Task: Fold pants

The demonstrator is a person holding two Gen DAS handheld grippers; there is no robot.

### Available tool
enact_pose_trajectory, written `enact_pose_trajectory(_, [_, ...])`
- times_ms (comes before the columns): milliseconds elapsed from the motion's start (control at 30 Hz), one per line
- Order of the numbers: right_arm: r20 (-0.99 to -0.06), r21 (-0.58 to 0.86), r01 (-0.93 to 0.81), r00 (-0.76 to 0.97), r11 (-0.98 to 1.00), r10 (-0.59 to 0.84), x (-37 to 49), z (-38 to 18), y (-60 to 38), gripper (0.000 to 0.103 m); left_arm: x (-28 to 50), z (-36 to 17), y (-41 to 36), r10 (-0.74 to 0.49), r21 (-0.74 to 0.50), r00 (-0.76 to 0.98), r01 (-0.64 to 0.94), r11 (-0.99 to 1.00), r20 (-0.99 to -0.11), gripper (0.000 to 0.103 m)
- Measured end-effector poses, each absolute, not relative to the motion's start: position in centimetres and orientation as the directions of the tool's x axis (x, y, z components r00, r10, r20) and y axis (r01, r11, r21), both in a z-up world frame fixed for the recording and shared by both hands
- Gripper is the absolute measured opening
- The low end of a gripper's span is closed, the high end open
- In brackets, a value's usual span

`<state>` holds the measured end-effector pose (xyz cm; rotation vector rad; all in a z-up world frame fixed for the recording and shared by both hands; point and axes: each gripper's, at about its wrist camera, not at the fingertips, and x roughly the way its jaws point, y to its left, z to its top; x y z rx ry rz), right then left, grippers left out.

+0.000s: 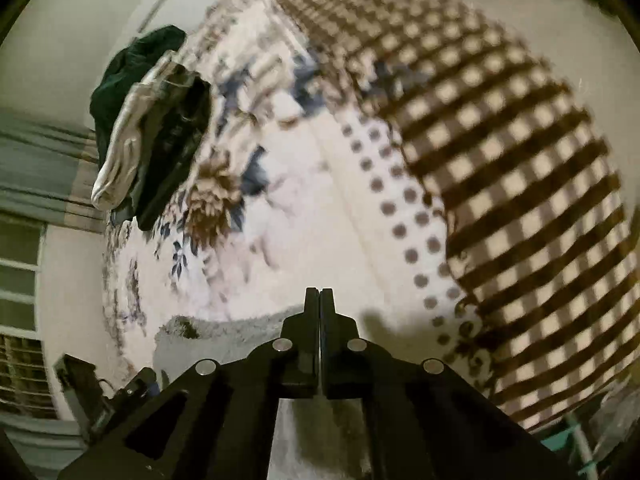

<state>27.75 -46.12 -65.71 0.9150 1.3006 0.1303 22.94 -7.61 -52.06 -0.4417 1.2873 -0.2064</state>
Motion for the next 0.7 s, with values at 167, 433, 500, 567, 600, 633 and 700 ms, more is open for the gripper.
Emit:
enact_pose_trajectory(167, [-0.709,0.703,0.332,0.256,0.629,0.657,25.0,-64.5,-45.3,0.075,23.9,-52.3,-7.6,-0.387,-0.422,0.271,-0.083,0.903,-0.881,0.095])
enact_pose_trajectory(433, [-0.813,0.573,0.418,0.177,0.705,0.555,22.3,-68.1,-43.5,0.015,26.5,-54.7,-7.3,-0.39,-0.411,0.196,-0.078,0.908,-0.9,0.095])
enact_pose_trajectory(500, [-0.785,0.606,0.444,0.203,0.66,0.585,22.1,-68.0,-44.1,0.02,26.5,-54.6,-7.0,-0.404,-0.425,0.198,-0.078,0.902,-0.893,0.095])
enact_pose_trajectory(567, [-0.716,0.679,0.436,0.216,0.59,0.664,21.1,-67.0,-44.5,0.039,26.2,-54.3,-7.0,-0.408,-0.429,0.202,-0.069,0.901,-0.89,0.095])
enact_pose_trajectory(600, [-0.72,0.677,0.436,0.222,0.593,0.658,20.2,-66.3,-44.7,0.058,26.1,-54.3,-7.0,-0.409,-0.429,0.202,-0.068,0.901,-0.89,0.095])
enact_pose_trajectory(633, [-0.73,0.669,0.428,0.225,0.608,0.646,19.1,-65.6,-44.8,0.067,26.0,-54.4,-6.9,-0.41,-0.43,0.201,-0.07,0.9,-0.89,0.095])
enact_pose_trajectory(700, [-0.736,0.657,0.419,0.176,0.627,0.653,17.4,-65.7,-44.1,0.078,25.7,-54.5,-7.0,-0.415,-0.436,0.199,-0.075,0.897,-0.888,0.095])
